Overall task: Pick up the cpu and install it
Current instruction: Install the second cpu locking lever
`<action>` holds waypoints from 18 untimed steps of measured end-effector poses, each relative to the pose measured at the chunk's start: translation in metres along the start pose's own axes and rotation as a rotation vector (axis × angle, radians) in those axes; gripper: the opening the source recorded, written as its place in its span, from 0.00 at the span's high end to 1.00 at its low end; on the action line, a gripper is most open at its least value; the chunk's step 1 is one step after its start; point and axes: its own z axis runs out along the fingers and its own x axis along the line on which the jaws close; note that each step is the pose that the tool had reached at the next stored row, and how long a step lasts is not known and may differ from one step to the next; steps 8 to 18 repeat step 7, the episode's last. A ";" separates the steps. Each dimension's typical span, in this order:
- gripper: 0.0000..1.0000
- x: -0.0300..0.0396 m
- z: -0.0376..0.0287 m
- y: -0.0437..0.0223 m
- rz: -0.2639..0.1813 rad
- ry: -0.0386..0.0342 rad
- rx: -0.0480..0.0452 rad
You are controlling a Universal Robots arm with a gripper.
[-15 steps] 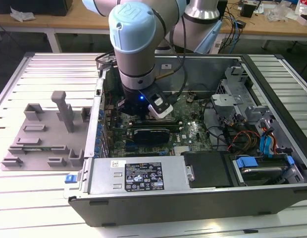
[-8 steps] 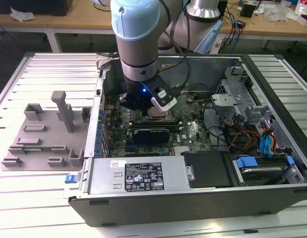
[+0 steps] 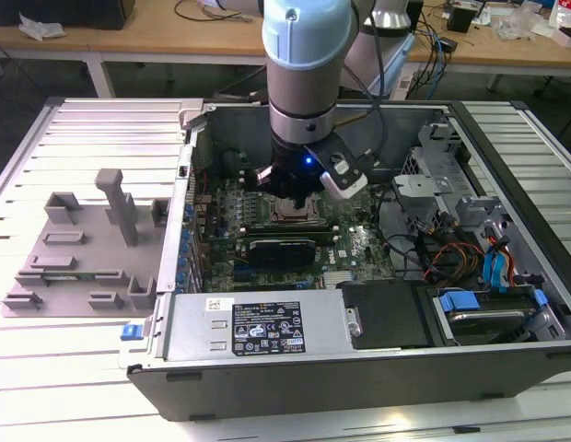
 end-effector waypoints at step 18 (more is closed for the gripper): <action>0.89 -0.0013 -0.0047 0.0018 0.000 0.0003 0.0011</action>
